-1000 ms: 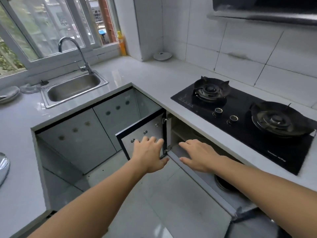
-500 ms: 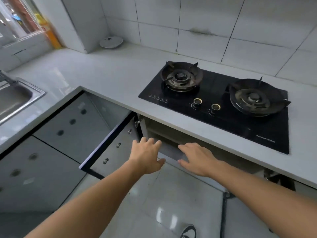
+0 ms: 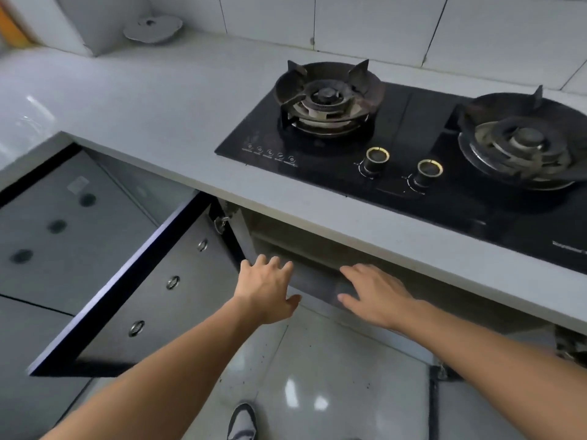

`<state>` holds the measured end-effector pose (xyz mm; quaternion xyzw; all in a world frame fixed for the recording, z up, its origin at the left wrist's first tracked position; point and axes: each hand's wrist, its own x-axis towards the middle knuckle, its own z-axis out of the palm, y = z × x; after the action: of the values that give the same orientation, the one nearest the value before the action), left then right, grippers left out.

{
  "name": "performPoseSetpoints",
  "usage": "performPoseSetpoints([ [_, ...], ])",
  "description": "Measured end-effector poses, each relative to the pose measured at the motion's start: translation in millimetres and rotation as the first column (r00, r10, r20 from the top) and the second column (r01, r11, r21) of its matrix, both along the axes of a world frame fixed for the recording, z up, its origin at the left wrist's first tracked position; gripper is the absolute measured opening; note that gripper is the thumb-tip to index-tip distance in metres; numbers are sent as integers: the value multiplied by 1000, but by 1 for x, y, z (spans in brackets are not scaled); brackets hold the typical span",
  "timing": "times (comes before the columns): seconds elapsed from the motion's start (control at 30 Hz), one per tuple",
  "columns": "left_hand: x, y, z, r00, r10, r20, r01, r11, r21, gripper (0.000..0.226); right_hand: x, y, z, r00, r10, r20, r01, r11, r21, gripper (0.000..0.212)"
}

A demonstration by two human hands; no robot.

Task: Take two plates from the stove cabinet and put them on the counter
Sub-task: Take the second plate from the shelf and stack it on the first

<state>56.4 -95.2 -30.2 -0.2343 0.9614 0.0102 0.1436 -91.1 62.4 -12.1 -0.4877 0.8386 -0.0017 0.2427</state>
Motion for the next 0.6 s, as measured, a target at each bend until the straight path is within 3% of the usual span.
performPoseSetpoints([
  [0.33,-51,-83,-154,997,-74,-28,73,997,-38,61,-28,-56,-161,979,-192,-65,186,979,-87,60],
  [0.6,-116,-134,-209,985,-112,-129,89,981,-172,60,-73,-102,-232,946,-309,-95,273,922,-276,55],
])
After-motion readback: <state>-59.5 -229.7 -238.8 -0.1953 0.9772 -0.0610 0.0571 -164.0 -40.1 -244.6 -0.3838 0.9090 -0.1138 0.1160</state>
